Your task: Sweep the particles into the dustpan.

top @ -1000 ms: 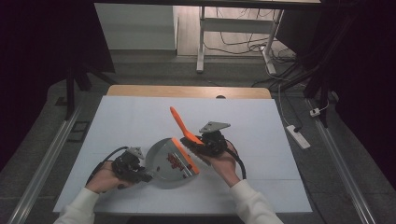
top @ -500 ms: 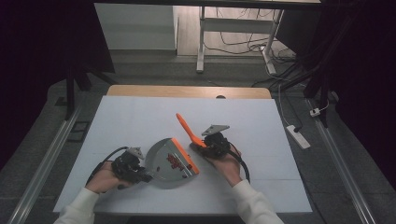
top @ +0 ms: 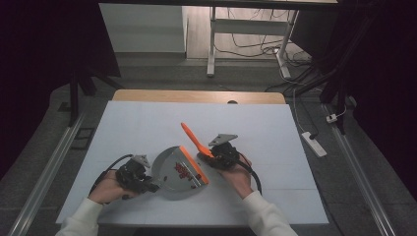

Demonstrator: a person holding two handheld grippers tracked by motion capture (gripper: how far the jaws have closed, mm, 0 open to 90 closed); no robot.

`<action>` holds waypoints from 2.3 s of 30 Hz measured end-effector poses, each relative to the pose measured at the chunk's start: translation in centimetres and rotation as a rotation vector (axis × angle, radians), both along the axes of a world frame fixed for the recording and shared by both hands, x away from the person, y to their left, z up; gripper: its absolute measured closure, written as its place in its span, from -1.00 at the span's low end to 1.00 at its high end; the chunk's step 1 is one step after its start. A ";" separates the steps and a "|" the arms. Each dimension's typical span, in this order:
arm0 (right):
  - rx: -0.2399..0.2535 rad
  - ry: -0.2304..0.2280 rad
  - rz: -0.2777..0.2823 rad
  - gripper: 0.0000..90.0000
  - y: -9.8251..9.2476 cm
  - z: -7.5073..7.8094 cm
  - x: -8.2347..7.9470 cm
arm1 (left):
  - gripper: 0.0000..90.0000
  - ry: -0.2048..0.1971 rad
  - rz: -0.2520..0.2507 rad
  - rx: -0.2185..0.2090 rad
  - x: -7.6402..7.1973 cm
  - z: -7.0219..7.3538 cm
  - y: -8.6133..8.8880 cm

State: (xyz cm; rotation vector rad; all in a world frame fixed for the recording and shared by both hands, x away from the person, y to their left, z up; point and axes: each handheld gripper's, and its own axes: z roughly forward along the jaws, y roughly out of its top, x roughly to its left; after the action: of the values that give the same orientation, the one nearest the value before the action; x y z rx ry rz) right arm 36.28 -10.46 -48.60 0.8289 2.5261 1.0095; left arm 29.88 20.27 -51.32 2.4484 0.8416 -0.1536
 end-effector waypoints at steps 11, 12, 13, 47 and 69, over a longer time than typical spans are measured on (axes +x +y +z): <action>-0.009 -0.005 0.025 0.55 0.6 0.0 -0.6 | 0.38 0.008 0.004 0.001 0.0 0.0 0.0; -0.010 -0.007 0.026 0.55 0.8 -0.1 -0.7 | 0.37 0.008 0.005 0.001 0.0 0.0 0.0; -0.016 -0.014 0.030 0.55 0.9 -0.1 -0.9 | 0.38 0.008 0.005 0.001 0.0 0.0 0.0; 0.070 -0.009 0.043 0.55 0.7 -0.3 -0.9 | 0.37 -0.010 0.005 0.006 -0.1 0.0 -0.2; 0.174 -0.034 0.091 0.55 1.4 1.8 -2.5 | 0.37 -0.029 0.015 -0.011 -0.4 0.0 -0.1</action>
State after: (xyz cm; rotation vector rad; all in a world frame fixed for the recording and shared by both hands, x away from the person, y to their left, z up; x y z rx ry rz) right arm 33.76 -9.10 -46.79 0.7417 2.4940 1.2758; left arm 29.52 20.13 -51.36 2.4280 0.8443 -0.1165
